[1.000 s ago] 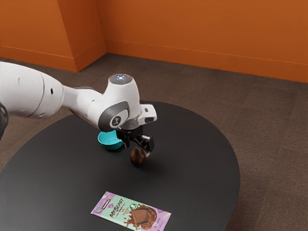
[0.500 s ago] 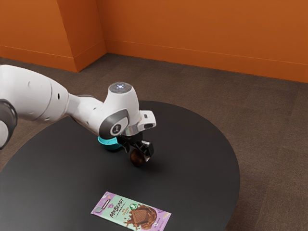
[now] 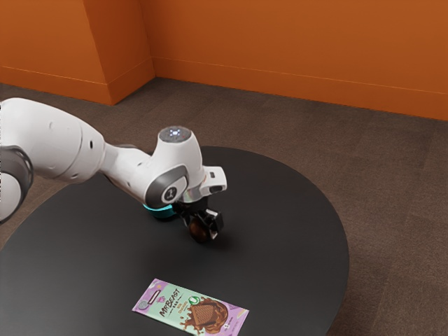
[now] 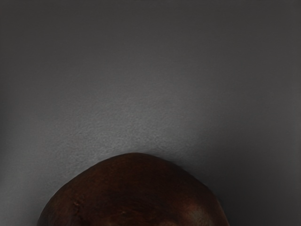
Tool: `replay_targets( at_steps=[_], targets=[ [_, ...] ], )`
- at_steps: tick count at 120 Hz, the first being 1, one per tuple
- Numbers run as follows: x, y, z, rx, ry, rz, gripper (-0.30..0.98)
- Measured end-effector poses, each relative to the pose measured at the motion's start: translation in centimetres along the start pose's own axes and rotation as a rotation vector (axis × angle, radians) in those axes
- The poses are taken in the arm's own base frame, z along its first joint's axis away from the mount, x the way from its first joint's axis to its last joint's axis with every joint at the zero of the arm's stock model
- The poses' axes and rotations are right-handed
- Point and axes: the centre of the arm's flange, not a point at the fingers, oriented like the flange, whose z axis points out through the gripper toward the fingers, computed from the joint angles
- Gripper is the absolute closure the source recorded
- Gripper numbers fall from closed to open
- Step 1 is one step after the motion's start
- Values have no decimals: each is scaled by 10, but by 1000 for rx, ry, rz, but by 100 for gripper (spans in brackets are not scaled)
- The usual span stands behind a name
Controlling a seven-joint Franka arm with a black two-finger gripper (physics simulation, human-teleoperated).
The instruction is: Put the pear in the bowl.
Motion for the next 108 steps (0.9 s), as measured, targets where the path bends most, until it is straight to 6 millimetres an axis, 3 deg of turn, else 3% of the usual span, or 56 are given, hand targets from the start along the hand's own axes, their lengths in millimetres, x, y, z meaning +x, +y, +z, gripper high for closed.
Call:
replay_targets(
  at_steps=[56, 76, 97, 108],
  targets=[
    [-2, -2, 0, -3, 3, 11, 23],
    [1, -9, -26, -4, 39, 2, 25],
    [4, -66, -72, 6, 108, -91, 26],
    [2, -106, -80, 18, 121, -155, 26]
  ],
)
